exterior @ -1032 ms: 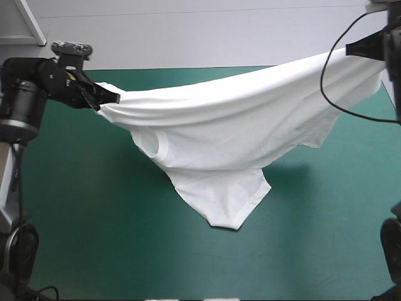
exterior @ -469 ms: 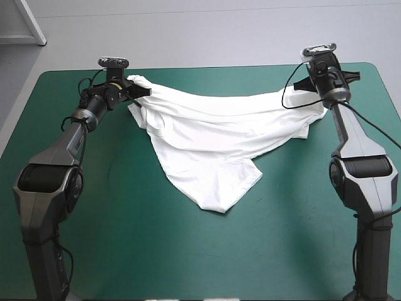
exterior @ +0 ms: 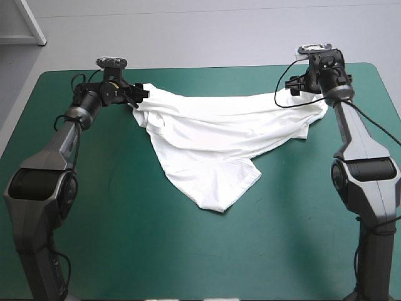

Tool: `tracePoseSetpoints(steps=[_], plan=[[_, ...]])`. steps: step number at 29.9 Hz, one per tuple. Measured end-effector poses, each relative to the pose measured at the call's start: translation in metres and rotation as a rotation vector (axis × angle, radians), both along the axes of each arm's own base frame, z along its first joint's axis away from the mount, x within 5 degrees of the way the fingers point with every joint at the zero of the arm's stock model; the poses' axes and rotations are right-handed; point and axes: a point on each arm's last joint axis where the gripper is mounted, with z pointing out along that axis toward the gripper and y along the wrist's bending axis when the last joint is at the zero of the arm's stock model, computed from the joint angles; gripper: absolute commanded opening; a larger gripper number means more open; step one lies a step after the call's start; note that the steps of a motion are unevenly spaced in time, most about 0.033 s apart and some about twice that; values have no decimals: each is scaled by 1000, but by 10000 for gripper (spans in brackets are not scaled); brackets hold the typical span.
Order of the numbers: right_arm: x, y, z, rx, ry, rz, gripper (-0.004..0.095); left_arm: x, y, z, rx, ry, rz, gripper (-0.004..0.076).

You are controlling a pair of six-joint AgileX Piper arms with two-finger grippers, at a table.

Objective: Fold the cloth

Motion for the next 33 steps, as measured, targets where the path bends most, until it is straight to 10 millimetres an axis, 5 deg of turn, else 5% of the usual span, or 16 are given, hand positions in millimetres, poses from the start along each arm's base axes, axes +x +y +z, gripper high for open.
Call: tracePoseSetpoints(steps=[9, 16, 22, 33], plan=[[-69, 59, 76, 181, 40, 200, 633, -75, 5, 91, 17, 123, -36, 559], [-129, 116, 89, 197, 96, 373, 634, -94, 8, 112, 21, 115, -40, 558], [-175, 163, 65, 131, 211, 508, 634, -75, 22, 94, -20, 111, -4, 559], [-231, 207, 26, 33, 347, 625, 634, 3, 45, 0, -157, 183, 63, 540]])
